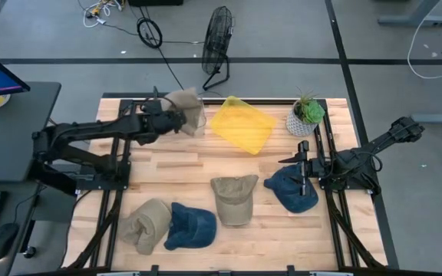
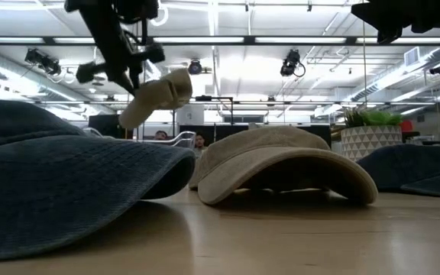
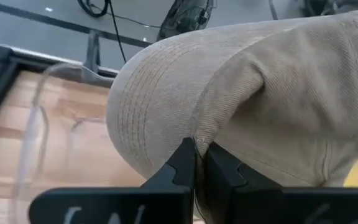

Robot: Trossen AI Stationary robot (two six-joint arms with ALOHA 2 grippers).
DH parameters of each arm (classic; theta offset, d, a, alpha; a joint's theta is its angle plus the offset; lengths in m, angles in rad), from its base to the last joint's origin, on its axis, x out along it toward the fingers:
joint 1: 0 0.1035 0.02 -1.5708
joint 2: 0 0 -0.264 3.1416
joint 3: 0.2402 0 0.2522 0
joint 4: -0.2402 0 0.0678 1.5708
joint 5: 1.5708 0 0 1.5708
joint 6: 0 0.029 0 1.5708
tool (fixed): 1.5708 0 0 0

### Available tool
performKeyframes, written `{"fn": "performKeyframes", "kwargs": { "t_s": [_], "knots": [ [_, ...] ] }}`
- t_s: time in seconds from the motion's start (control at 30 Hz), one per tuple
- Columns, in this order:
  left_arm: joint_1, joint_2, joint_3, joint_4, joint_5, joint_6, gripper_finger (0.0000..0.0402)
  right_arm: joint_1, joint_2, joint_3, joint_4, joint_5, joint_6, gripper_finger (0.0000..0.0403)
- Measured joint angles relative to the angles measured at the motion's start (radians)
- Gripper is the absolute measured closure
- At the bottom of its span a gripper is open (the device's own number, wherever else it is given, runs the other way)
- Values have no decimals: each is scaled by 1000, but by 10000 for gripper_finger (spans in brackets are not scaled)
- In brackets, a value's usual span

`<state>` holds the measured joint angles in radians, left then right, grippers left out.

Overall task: Pick & Place hat
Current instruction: Put the top brown cap into the transparent bin

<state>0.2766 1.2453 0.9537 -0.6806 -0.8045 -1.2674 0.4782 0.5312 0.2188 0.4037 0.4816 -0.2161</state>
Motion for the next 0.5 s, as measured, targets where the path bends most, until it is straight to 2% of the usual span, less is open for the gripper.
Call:
{"fn": "performKeyframes", "kwargs": {
  "t_s": [0.33,0.5],
  "knots": [
    [27,0,-198,10,44,-299,379,0,0,0,-2,0,-5,222],
    [32,0,-256,13,45,-345,378,0,0,0,-16,0,-2,222]
  ]
}}
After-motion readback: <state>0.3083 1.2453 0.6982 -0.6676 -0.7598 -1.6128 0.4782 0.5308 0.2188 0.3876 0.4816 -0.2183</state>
